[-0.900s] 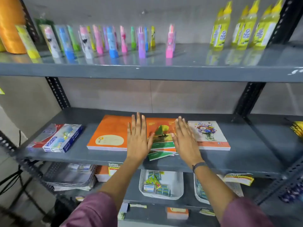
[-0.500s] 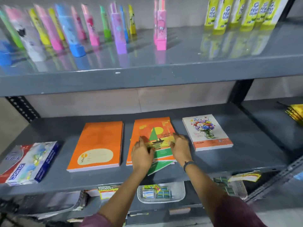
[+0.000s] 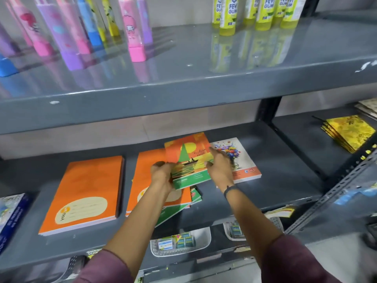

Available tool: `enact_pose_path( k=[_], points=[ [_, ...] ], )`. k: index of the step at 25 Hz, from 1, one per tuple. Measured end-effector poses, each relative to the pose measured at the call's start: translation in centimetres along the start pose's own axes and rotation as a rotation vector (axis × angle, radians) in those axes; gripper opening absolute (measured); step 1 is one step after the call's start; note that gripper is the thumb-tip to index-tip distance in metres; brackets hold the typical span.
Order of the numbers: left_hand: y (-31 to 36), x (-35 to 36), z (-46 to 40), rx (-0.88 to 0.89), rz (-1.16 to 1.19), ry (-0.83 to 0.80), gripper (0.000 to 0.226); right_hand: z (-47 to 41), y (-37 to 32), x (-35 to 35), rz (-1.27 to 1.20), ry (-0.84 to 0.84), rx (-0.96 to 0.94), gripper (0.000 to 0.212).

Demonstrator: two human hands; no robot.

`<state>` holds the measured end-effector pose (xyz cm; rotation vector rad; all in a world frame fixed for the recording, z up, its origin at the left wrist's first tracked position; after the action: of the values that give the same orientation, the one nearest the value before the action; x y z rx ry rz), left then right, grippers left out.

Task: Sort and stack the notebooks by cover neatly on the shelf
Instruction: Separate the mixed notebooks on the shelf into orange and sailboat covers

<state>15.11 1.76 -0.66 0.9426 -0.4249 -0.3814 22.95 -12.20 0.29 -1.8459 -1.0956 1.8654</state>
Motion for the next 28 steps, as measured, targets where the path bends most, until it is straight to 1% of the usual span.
enact_pose_path(
  k=[1,3,5,7,9,11,14,20,25,26,27,28],
  points=[
    [0.0,1.4,0.3,0.001,0.002,-0.006,0.025,-0.9,0.6,-1.1,0.030,0.026,-0.012,0.048],
    [-0.6,4.8,0.8,0.003,-0.010,-0.038,0.023,-2.7,2.6,-3.3,0.045,0.041,0.014,0.045],
    [-1.6,7.8,1.1,-0.026,-0.019,-0.067,0.031,-3.8,4.7,-4.8,0.046,0.028,0.062,0.045],
    [-3.3,10.0,1.2,-0.033,-0.042,-0.073,0.033,-4.1,6.8,-5.6,0.074,0.012,0.101,0.044],
    [-4.8,11.3,1.2,-0.013,-0.120,-0.048,0.031,-4.3,8.6,-6.1,0.102,0.007,0.123,0.045],
    [-5.6,11.7,1.0,0.012,-0.158,-0.010,0.029,-4.3,9.7,-5.9,0.116,-0.016,0.109,0.046],
    [-6.1,12.0,1.1,0.026,-0.150,0.022,0.026,-4.5,10.6,-6.0,0.108,-0.014,0.081,0.048],
    [-6.8,12.1,2.0,0.127,-0.215,0.087,0.033,-4.5,11.3,-6.0,0.109,-0.025,0.018,0.049],
    [-6.7,12.1,1.7,0.099,-0.219,0.055,0.033,-4.6,11.3,-5.8,0.140,-0.043,0.020,0.049],
    [-6.6,11.9,1.8,0.101,-0.222,0.042,0.030,-4.5,11.1,-5.8,0.153,-0.025,0.031,0.048],
    [-6.3,11.7,2.1,0.108,-0.217,0.023,0.022,-4.2,10.9,-5.9,0.175,0.010,0.034,0.048],
    [-5.9,11.3,2.2,0.149,-0.221,0.020,0.007,-3.8,10.3,-5.8,0.195,0.054,0.016,0.049]
  ],
)
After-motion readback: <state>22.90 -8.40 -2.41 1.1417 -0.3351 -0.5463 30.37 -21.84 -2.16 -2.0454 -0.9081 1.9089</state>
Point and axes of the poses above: each hand's wrist, its own z-axis away from the middle knuckle, its own x-axis out of the palm, y = z × x, the point moved 2 cm from there along -z, towards the middle knuckle, and after that the axes turned 3 degrees about y, right-handed, at the moved point
